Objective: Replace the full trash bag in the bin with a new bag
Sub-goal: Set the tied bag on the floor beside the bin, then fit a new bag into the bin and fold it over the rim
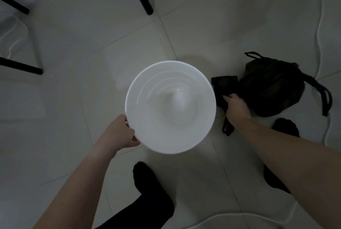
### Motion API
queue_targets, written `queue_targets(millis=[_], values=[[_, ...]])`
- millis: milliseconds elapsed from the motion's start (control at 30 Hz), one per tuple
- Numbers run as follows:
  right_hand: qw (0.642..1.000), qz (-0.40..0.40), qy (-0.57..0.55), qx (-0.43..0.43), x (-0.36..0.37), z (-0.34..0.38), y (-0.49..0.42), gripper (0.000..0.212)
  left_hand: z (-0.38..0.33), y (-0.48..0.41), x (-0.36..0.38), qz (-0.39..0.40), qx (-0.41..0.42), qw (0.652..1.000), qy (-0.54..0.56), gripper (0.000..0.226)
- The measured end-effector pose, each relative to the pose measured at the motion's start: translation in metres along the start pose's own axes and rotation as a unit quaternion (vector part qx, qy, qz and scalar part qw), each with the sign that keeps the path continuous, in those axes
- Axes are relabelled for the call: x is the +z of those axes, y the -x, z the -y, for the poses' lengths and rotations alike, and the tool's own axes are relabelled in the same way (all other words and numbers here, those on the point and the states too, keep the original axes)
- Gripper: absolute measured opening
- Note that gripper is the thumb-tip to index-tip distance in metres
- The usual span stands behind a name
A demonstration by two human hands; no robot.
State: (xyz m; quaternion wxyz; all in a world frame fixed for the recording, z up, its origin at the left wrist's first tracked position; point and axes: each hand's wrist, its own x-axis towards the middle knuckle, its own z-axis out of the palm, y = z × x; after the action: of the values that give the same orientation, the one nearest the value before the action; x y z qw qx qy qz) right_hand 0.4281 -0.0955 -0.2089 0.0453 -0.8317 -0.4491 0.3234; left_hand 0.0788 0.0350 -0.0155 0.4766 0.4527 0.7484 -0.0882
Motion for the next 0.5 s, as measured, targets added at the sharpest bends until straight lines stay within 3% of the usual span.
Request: queue_targets(millis=[267,400,500], values=[[0.992,-0.066,-0.062,-0.087,-0.077,0.047,-0.003,0.061,-0.011,0.008,0.001,-0.007,0.020,0.999,-0.044,0.021],[0.981,-0.124,-0.085,-0.120,-0.136,0.069,0.005,0.056,-0.014,0.019,0.004,-0.038,0.033,0.998,-0.042,0.034],[0.970,-0.163,-0.114,-0.138,-0.184,0.090,0.021,0.053,-0.013,0.033,0.003,-0.040,0.040,0.998,-0.021,0.015]])
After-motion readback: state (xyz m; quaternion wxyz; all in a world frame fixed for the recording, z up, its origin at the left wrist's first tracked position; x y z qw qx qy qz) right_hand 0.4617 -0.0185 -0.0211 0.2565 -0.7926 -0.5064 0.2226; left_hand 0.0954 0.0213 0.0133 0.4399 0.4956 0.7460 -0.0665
